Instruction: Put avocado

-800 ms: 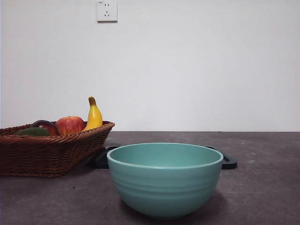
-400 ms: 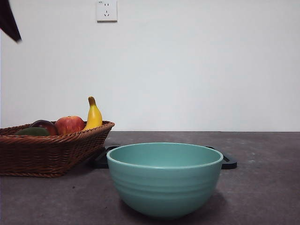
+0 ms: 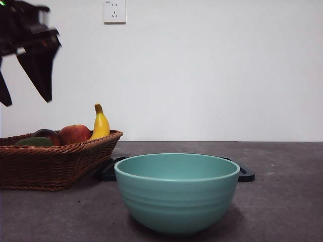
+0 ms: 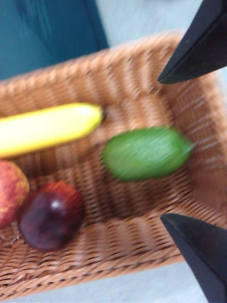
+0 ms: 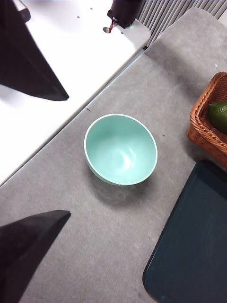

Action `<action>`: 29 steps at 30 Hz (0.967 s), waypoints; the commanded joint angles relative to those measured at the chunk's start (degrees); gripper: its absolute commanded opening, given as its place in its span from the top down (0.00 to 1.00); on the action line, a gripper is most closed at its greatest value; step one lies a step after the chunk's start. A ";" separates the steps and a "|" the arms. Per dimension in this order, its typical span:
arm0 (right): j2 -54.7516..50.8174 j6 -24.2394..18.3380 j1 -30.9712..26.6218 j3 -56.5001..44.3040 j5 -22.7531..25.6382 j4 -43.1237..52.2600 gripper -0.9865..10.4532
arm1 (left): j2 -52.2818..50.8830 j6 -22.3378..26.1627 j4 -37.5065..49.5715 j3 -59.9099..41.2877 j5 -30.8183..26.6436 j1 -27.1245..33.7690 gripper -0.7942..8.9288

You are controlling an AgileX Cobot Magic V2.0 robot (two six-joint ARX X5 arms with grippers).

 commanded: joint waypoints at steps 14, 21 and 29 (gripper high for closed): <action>0.44 -0.17 0.31 1.14 -0.07 0.11 0.59 | 12.68 1.57 3.65 2.32 -1.33 -0.63 0.47; 0.44 -0.17 0.31 1.14 -0.15 0.13 0.59 | 15.58 1.60 4.04 2.32 -1.33 -0.63 0.47; 0.44 -0.15 0.31 1.14 -0.17 0.11 0.59 | 18.21 1.53 3.65 2.32 -1.33 -0.79 0.48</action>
